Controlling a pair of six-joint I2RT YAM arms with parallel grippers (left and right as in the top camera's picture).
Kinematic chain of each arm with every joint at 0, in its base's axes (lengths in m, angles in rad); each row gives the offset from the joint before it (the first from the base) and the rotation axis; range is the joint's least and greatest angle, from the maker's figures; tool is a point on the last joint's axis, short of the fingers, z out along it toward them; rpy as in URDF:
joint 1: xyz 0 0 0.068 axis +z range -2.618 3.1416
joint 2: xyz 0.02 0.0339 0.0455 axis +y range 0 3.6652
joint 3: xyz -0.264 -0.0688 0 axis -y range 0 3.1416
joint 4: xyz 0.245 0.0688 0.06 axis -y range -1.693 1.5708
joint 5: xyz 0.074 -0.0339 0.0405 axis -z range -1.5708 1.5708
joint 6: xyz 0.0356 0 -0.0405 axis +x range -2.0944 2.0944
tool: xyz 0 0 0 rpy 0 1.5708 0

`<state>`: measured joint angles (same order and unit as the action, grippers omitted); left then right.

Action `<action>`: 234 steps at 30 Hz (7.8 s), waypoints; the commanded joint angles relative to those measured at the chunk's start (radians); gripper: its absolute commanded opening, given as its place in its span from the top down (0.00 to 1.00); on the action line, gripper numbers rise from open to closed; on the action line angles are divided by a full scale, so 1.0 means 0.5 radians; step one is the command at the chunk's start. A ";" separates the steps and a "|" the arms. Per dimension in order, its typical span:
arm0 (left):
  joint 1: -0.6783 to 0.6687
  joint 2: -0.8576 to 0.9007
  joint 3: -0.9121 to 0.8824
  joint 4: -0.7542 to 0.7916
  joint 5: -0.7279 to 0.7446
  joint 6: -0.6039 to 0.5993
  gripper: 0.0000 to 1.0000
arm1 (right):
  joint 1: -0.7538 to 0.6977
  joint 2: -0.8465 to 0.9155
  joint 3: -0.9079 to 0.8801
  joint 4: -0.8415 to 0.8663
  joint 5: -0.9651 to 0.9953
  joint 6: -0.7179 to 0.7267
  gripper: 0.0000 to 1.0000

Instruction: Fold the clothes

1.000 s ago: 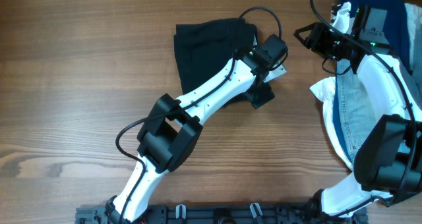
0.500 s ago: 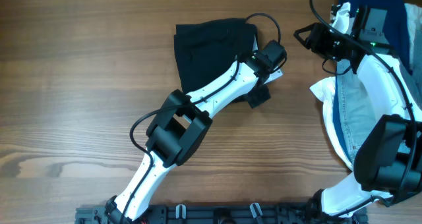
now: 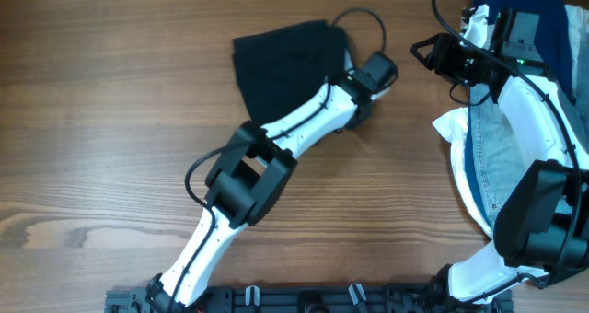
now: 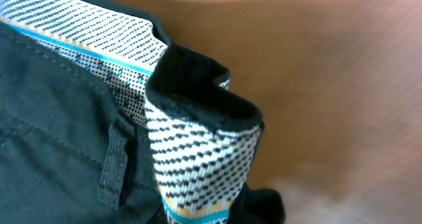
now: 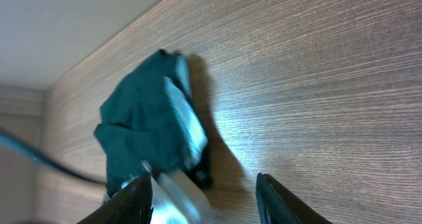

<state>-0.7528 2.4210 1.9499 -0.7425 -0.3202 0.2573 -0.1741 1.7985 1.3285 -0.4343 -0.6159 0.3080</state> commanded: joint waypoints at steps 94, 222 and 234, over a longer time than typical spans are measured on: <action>1.344 -0.151 -0.370 0.324 0.526 -0.921 0.53 | -0.006 0.011 -0.010 -0.115 0.141 -0.039 0.50; 1.656 -4.836 -3.889 1.378 1.181 -0.755 0.00 | -0.006 0.008 -0.010 0.321 0.523 -0.235 0.00; 1.658 -4.829 -3.889 1.365 0.973 -0.755 0.00 | -0.006 0.008 -0.010 0.321 0.523 -0.234 0.00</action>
<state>0.0677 0.0147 0.0139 -0.0582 0.1940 -0.1108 -0.1741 1.7985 1.3285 -0.2752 -0.3603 0.2066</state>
